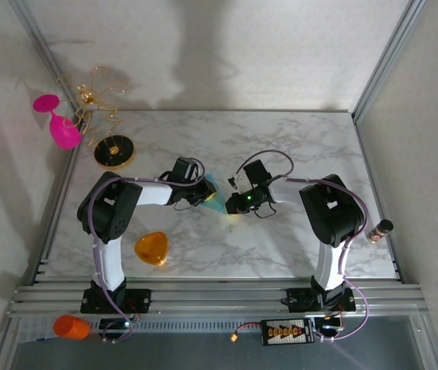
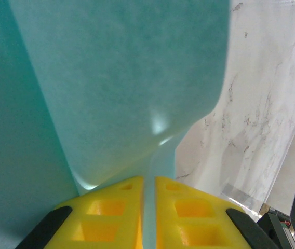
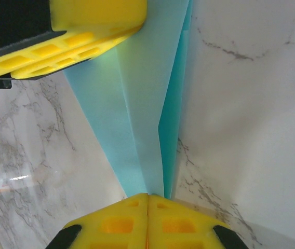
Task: Fold a paper plane with a square sheet of paper (pick it up from the middle)
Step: Fourth fold the wing at the center of the table.
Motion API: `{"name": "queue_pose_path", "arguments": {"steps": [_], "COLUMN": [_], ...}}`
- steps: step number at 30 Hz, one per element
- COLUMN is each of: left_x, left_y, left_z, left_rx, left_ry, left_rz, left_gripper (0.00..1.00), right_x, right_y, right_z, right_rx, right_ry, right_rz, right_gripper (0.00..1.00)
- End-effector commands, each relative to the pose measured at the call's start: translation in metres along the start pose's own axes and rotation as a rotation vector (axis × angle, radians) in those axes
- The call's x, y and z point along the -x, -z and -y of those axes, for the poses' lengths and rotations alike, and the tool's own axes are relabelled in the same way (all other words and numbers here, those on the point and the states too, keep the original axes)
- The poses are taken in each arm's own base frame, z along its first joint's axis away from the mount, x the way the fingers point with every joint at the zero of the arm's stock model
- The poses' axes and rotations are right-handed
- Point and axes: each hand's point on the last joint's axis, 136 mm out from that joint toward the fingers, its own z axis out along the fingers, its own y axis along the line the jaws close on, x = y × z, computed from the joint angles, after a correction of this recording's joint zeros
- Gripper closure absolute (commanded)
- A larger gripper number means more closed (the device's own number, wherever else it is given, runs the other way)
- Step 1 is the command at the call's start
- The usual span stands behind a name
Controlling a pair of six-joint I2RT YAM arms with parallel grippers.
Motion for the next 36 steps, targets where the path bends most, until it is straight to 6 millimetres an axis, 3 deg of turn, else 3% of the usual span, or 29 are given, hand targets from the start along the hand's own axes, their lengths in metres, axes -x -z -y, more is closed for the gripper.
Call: {"name": "queue_pose_path", "arguments": {"steps": [1,8,13,15,21,30,36], "left_x": [-0.012,-0.012,-0.013,-0.013,-0.013,-0.014,-0.014], "left_y": [-0.01,-0.01,-0.01,-0.01,-0.009,-0.011,-0.01], "left_z": [-0.058,-0.059,-0.061,-0.06,-0.06,-0.059,-0.059], "left_rx": [0.189,0.193,0.197,0.196,0.197,0.195,0.193], "left_ry": [0.089,0.09,0.093,0.091,0.092,0.094,0.096], "left_rz": [-0.031,-0.031,-0.035,-0.035,-0.033,-0.038,-0.04], "left_gripper": [0.85,0.85,0.85,0.85,0.85,0.86,0.85], "right_x": [-0.014,-0.035,-0.038,-0.031,0.007,0.035,0.039], "right_y": [0.008,0.005,0.001,0.006,0.032,0.01,-0.003], "right_z": [-0.002,0.007,0.016,0.011,-0.03,-0.038,-0.03], "right_rx": [-0.024,-0.042,-0.079,-0.073,0.035,0.021,0.002], "right_ry": [0.001,-0.026,-0.038,-0.027,0.058,0.067,0.047], "right_rz": [-0.042,-0.09,-0.101,-0.078,0.063,0.066,0.057], "right_gripper": [0.91,0.91,0.91,0.91,0.9,0.93,0.93]}}
